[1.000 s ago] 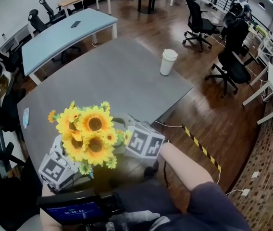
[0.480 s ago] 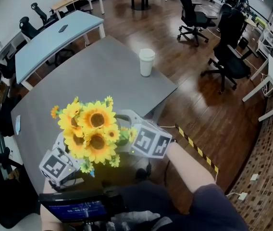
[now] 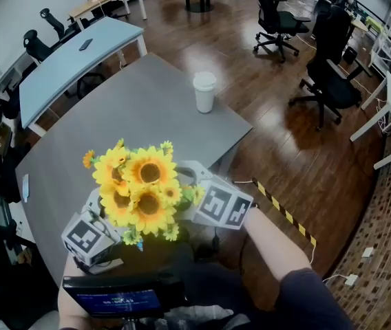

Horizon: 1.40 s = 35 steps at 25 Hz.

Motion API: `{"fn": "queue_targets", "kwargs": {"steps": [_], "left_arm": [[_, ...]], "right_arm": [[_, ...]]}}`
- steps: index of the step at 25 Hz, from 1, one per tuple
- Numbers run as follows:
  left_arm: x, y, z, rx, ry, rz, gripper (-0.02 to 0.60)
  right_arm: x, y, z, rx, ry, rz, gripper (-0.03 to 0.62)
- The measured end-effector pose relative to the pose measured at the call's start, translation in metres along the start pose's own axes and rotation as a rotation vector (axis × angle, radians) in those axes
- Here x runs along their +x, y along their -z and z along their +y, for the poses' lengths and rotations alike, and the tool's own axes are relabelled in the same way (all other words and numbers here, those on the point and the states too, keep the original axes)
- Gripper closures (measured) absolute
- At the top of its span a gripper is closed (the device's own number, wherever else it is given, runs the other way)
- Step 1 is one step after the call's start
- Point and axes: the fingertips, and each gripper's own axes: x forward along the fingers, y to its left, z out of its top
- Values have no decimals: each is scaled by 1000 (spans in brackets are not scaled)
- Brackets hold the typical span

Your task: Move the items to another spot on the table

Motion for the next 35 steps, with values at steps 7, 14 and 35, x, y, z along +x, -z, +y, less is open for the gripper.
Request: {"fn": "queue_targets", "kwargs": {"steps": [7,14,35], "left_arm": [[31,-3,37,17,79,-35,192],[34,0,85,54,160,-82,192],[79,-23,91,151,364,-146,192]], "right_arm": [[6,9,-45,31,66,58,121],[33,0,-79,51,149,84,121],[0,13,-110,107,376,181,121]]}}
